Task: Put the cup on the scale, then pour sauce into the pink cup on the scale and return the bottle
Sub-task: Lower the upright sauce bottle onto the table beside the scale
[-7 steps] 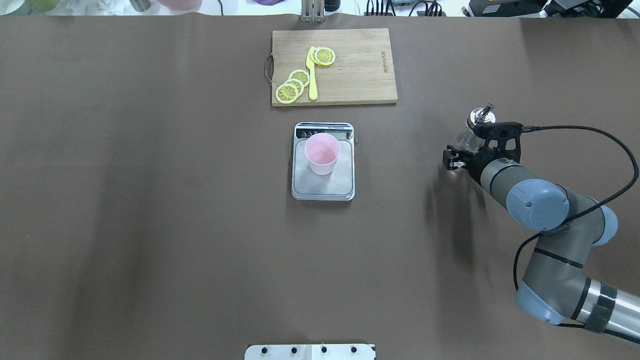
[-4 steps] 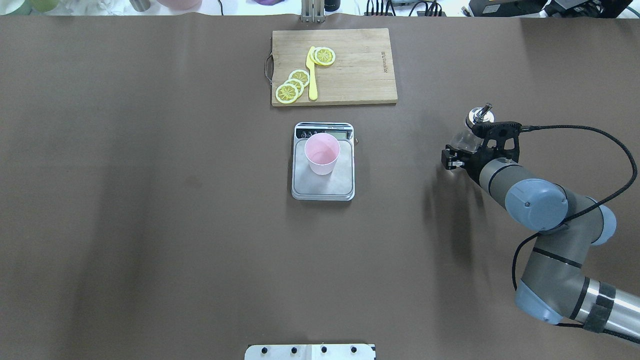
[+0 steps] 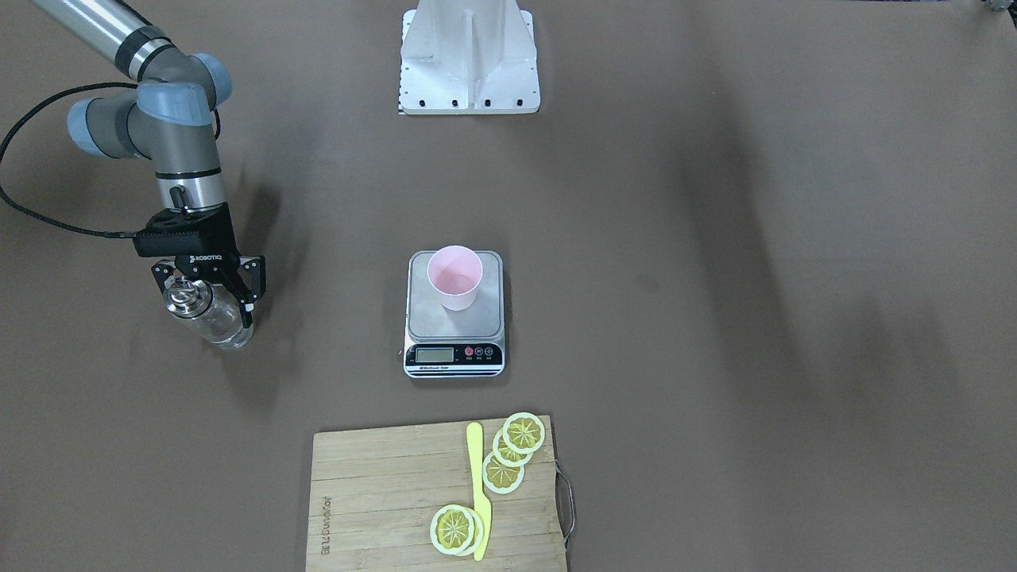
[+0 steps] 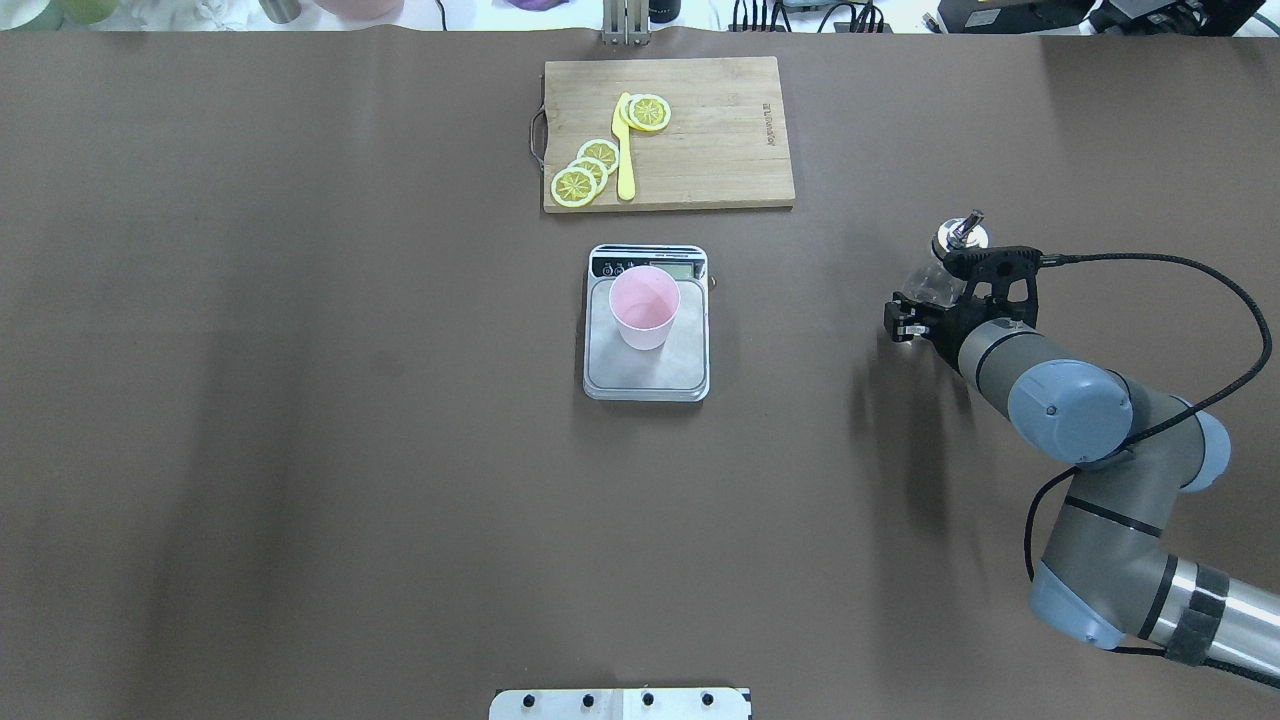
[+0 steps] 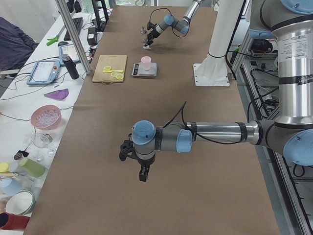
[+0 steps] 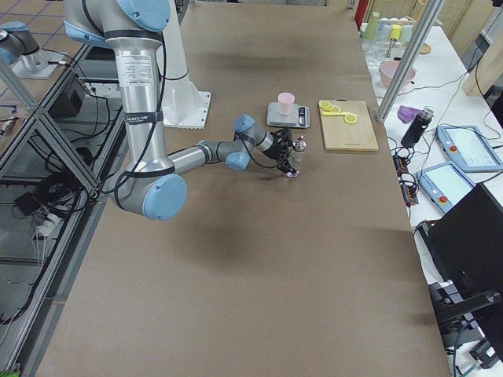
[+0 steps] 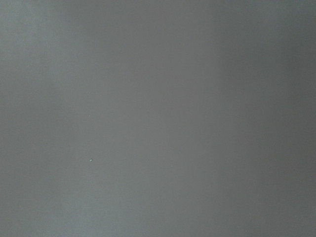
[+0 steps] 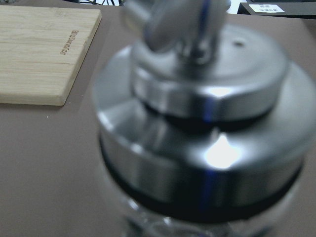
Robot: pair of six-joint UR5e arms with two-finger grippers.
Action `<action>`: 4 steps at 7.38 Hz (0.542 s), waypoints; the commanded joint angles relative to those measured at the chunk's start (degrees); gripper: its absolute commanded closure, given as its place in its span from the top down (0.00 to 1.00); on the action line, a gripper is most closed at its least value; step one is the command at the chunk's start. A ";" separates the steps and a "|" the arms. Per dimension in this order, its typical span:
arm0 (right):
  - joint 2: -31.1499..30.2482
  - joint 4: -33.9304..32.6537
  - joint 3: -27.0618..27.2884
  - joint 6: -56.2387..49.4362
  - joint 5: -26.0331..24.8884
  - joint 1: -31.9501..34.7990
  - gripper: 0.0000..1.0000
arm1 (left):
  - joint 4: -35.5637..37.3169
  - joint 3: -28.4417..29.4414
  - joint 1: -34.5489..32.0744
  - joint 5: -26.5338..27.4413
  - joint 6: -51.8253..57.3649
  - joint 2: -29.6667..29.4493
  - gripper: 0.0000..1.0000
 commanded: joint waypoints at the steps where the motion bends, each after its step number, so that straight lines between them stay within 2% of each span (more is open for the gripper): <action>1: 0.08 0.00 -0.19 0.08 -1.23 -0.45 0.93 | 0.00 -0.04 0.07 0.00 0.00 -0.05 0.99; 2: -0.18 0.00 -0.19 0.08 -3.50 -0.89 1.00 | 0.00 -0.04 -0.02 0.00 0.00 0.04 0.99; 4: -0.19 0.00 -0.19 0.08 -3.61 -0.98 1.00 | -0.08 -0.04 -0.02 0.00 0.00 0.04 0.99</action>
